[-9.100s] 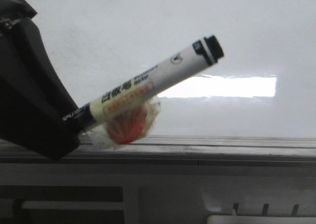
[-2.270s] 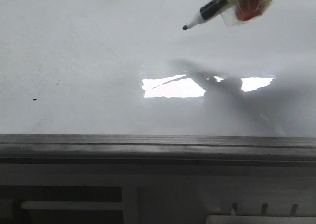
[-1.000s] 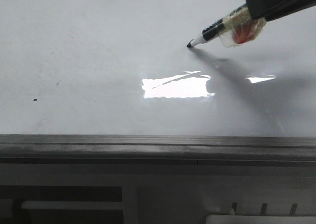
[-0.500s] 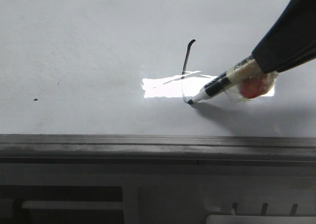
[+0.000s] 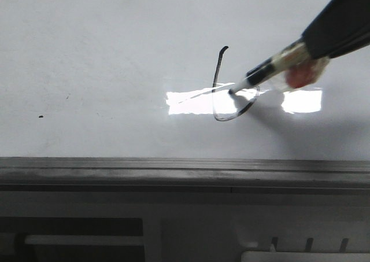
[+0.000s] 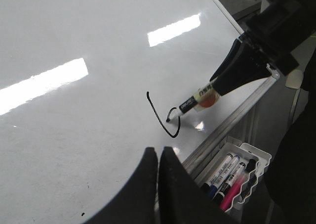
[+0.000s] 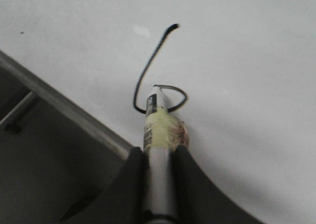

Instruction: Write number 6 on whiteboard

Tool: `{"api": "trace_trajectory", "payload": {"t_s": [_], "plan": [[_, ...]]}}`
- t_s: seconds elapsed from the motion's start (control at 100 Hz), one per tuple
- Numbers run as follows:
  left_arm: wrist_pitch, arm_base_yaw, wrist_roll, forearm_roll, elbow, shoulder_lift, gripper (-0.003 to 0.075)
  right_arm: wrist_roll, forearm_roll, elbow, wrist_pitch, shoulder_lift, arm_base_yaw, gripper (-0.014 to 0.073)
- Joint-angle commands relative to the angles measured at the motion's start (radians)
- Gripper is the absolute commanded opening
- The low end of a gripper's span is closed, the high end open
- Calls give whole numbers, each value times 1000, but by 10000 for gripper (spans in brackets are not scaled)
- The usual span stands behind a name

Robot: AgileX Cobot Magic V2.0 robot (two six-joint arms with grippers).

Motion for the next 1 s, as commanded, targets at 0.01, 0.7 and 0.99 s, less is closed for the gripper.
{"api": "trace_trajectory", "payload": {"t_s": [0.01,0.7,0.99], "plan": [[-60,1,-11,-29,-27,8,-19,8,-23,-22,-64,52,47,-43],[98,1,114,-37,-90,185,446,-121,-32,-195,78,-149,116,-43],[314,1,499,-212,-266,485,452,-367,-32,-195,116,-77,214,-44]]}}
